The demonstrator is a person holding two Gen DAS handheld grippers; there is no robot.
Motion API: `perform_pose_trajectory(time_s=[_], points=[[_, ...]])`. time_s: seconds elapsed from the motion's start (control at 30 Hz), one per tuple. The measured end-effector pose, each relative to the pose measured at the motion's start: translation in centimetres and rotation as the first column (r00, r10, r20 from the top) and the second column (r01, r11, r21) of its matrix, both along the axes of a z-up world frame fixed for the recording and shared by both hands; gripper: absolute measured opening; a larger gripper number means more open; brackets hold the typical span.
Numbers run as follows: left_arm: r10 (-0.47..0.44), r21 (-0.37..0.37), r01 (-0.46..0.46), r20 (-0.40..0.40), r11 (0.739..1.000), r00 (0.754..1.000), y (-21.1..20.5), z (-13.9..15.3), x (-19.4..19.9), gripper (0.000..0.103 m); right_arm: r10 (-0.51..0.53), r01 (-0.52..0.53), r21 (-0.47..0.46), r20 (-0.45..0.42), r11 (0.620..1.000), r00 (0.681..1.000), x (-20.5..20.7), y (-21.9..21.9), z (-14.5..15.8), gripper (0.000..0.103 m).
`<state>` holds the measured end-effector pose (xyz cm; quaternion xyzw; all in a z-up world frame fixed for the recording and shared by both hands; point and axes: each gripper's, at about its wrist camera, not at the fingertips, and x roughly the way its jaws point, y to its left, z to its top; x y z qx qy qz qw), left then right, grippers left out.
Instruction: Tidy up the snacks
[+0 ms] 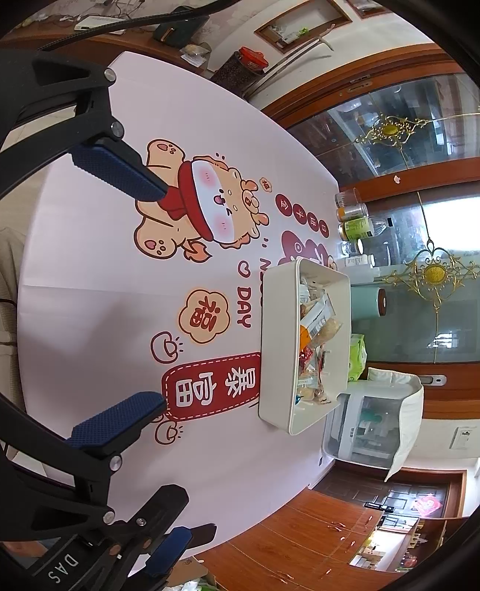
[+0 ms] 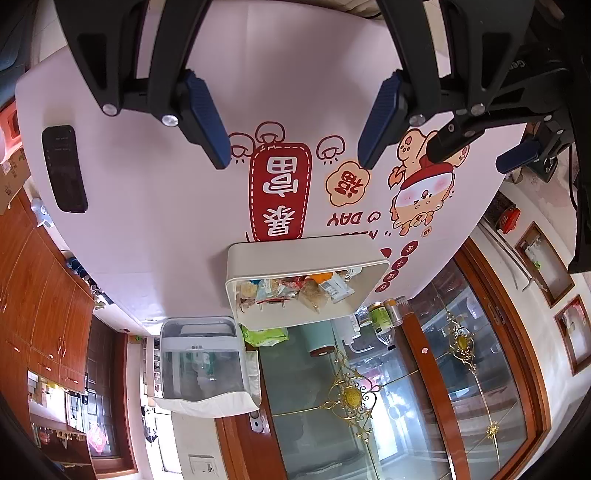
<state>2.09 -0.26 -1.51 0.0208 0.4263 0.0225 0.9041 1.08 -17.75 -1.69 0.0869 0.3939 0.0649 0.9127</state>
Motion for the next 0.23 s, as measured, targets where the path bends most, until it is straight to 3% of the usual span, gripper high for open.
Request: perform_pose_trajectory(time_s=[0.23], points=[[-0.005,-0.003,0.005,-0.011,1.0,1.0,0.22,-0.18,-0.19,0.102,0.0,0.0,0.002,-0.005,1.0,1.0,0.0,-0.03,-0.09,0.072]])
